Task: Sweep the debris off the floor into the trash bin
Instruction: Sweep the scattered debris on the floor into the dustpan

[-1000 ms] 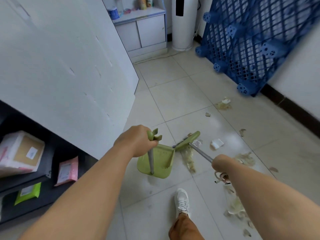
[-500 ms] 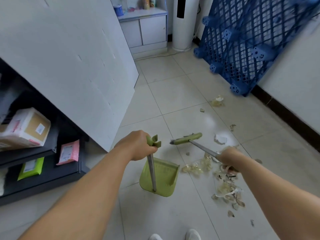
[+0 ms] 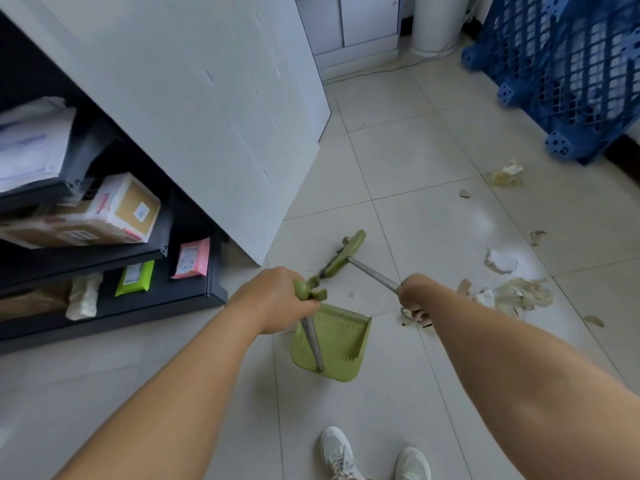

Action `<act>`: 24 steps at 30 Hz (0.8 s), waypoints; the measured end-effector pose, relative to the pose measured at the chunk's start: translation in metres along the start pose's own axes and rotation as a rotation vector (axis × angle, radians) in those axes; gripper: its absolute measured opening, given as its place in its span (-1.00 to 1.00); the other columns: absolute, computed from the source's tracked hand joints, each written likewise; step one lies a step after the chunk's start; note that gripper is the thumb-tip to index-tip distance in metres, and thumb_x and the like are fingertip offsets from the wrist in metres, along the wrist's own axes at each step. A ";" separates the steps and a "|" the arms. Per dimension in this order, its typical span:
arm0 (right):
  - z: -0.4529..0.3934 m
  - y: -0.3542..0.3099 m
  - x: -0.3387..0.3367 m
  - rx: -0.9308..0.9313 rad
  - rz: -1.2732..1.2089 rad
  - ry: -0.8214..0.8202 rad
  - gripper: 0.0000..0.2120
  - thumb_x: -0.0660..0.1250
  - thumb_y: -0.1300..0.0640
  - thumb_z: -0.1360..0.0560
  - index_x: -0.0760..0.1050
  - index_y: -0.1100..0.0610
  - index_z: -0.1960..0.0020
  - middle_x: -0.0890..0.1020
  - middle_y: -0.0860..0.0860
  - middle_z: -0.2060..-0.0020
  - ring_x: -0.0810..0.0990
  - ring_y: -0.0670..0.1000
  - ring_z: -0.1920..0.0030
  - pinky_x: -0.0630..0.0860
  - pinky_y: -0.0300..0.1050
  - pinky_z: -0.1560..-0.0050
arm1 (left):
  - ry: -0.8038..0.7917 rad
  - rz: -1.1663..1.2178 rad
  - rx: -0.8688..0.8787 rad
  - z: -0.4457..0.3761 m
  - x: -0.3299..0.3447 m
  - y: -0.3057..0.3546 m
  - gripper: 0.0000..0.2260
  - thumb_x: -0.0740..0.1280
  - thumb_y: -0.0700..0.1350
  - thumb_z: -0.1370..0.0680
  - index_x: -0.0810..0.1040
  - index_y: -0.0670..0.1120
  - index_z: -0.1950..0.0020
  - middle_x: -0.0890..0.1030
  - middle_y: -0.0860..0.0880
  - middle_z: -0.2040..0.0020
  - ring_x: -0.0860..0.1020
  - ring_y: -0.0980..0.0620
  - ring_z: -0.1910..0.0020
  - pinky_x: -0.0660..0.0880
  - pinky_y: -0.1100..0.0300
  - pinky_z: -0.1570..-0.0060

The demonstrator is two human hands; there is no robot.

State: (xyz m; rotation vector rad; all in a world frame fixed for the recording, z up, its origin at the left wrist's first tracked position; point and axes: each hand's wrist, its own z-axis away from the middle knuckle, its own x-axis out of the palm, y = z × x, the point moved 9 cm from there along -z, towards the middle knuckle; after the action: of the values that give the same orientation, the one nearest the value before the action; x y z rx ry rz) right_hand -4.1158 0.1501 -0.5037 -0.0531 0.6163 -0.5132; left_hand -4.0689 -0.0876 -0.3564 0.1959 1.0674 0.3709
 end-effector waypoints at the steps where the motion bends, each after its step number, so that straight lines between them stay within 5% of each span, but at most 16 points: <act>1: 0.001 0.010 0.001 0.006 0.050 -0.011 -0.85 0.10 0.24 -0.59 0.42 0.27 0.00 0.45 0.09 0.38 0.44 0.04 0.39 0.51 -0.11 0.08 | -0.005 -0.012 -0.006 0.002 0.003 0.001 -0.69 0.38 0.12 -0.48 0.44 -0.01 0.35 0.55 0.03 0.29 0.48 0.05 0.35 0.33 0.19 0.37; 4: 0.011 0.047 -0.012 0.004 0.163 0.014 -0.76 0.10 0.23 -0.61 0.46 0.26 -0.17 0.45 0.10 0.37 0.42 0.01 0.46 0.47 -0.16 0.28 | -0.036 -0.032 -0.005 0.006 0.015 0.010 -0.69 0.38 0.12 -0.49 0.44 -0.02 0.34 0.54 0.02 0.30 0.47 0.03 0.36 0.34 0.18 0.36; 7: 0.028 0.094 -0.035 0.019 0.143 0.062 -0.90 0.14 0.24 -0.59 0.43 0.17 0.05 0.43 0.07 0.34 0.42 -0.01 0.44 0.42 -0.18 0.38 | -0.067 -0.026 0.001 0.008 0.025 0.029 -0.67 0.37 0.13 -0.49 0.43 -0.04 0.34 0.53 0.01 0.33 0.45 0.01 0.36 0.34 0.18 0.34; 10: 0.047 0.143 -0.054 0.043 0.154 0.107 -0.75 0.21 0.26 -0.55 0.26 0.13 0.28 0.37 0.03 0.36 0.34 -0.04 0.42 0.35 -0.21 0.40 | -0.075 -0.021 0.027 0.008 0.030 0.056 -0.67 0.37 0.12 -0.48 0.41 -0.05 0.34 0.50 0.00 0.35 0.42 0.01 0.39 0.32 0.18 0.35; 14: 0.081 0.212 -0.073 0.200 0.202 0.104 -0.88 0.08 0.29 -0.61 0.35 0.25 0.09 0.38 0.06 0.42 0.35 -0.03 0.52 0.32 -0.28 0.60 | -0.088 -0.026 0.074 0.008 0.040 0.093 -0.71 0.39 0.10 -0.47 0.47 -0.07 0.30 0.52 -0.01 0.33 0.45 0.00 0.37 0.36 0.16 0.31; 19: 0.117 0.263 -0.102 0.277 0.154 0.227 -0.67 0.07 0.19 -0.64 0.28 0.20 0.30 0.37 0.01 0.37 0.35 -0.08 0.43 0.33 -0.27 0.47 | -0.076 -0.020 0.126 0.007 0.048 0.137 -0.73 0.40 0.06 -0.48 0.47 -0.06 0.31 0.50 0.00 0.34 0.44 0.02 0.38 0.35 0.18 0.33; 24: 0.133 0.294 -0.122 0.317 0.135 0.267 -0.71 0.12 0.17 -0.56 0.38 0.17 0.32 0.42 -0.01 0.41 0.38 -0.04 0.47 0.33 -0.25 0.47 | -0.065 -0.049 0.192 0.002 0.046 0.177 -0.76 0.40 0.06 -0.49 0.54 -0.08 0.23 0.55 -0.03 0.29 0.48 0.00 0.35 0.40 0.17 0.32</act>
State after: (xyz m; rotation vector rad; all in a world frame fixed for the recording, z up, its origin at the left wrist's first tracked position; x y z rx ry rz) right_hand -3.9948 0.4513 -0.3866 0.3602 0.7863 -0.4855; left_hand -4.0828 0.0929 -0.3337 0.3500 1.0417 0.2168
